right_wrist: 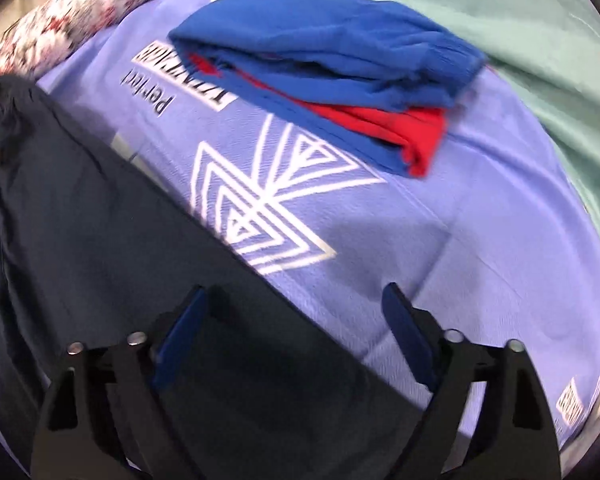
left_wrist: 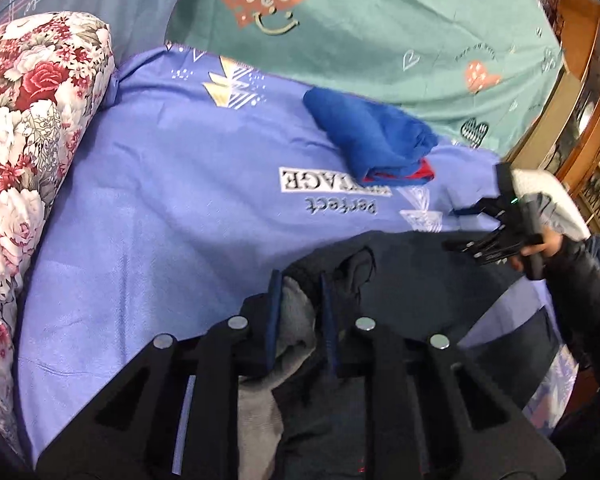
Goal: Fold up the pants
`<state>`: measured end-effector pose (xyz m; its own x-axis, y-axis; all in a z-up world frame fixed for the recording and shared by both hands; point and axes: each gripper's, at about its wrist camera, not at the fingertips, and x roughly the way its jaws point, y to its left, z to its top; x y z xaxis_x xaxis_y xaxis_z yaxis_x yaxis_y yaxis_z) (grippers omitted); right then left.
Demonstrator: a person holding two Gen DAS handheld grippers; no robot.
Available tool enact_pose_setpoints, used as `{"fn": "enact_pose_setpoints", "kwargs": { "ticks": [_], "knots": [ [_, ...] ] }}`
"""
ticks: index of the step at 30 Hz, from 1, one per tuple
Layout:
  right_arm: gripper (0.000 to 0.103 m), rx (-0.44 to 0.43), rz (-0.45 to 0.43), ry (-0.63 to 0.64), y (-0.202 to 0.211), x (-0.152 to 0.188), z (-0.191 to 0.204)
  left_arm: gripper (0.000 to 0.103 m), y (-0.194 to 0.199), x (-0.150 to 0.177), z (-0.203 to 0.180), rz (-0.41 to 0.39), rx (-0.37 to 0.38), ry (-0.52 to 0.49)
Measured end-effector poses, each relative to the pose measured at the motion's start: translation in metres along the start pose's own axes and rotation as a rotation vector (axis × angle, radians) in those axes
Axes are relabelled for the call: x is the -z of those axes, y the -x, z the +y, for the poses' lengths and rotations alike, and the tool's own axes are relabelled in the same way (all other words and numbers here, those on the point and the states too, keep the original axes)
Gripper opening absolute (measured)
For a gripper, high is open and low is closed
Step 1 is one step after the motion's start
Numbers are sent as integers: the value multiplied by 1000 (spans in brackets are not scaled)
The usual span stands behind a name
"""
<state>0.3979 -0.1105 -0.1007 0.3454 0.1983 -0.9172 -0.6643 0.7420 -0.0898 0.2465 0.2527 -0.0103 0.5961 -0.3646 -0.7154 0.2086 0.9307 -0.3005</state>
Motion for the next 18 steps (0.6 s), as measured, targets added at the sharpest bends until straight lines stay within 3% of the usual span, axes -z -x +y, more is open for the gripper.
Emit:
{"fn": "enact_pose_setpoints", "kwargs": {
  "ticks": [3,7,8,12,18],
  "knots": [
    [58,-82,15,-12,-3,-5,-3,18,2,1,1,-8,9,17],
    [11,-151,32,35,-2,-8,9,17,2,5,0,-4,-12,-4],
    [6,-163,42,37,-2,-10,12,17,3,6,0,-7,-9,-4],
    [4,-109,16,34,12,-11,23,17,5,5,1,-5,-30,-1],
    [4,-192,-98,-43,95,18,37,17,33,3,-1,-16,-33,11]
  ]
}}
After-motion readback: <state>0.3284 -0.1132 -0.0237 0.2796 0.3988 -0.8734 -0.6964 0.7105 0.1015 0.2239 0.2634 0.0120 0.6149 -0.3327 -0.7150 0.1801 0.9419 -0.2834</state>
